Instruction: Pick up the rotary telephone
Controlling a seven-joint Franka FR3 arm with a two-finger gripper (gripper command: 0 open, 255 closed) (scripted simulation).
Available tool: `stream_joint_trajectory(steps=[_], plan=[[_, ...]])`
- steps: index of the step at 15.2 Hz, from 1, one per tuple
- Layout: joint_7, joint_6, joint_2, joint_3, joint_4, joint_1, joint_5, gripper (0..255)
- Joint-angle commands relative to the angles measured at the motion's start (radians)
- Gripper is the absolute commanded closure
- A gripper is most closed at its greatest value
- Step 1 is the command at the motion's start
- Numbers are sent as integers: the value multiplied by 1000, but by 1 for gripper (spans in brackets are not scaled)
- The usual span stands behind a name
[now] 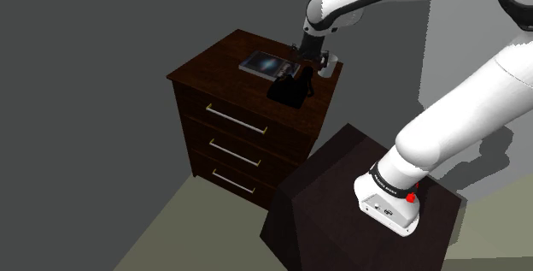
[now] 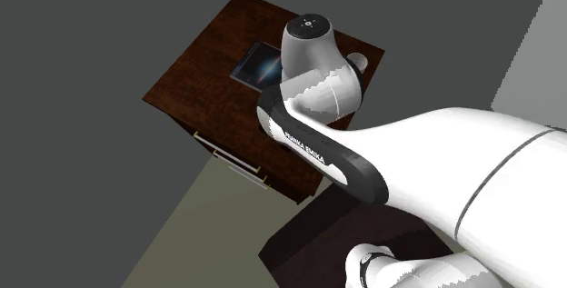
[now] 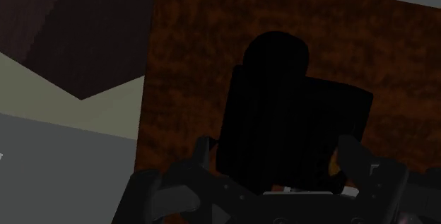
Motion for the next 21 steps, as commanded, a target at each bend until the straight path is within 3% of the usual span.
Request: stream_joint_trajectory(steps=[1, 8, 9, 18, 21], plan=[[14, 30, 25, -1, -6, -3, 1, 0], [15, 107, 72, -1, -37, -3, -1, 0], [16, 108, 72, 0, -37, -2, -1, 255], [15, 107, 72, -1, -37, -3, -1, 255], [14, 65, 46, -1, -21, -3, 0, 255]])
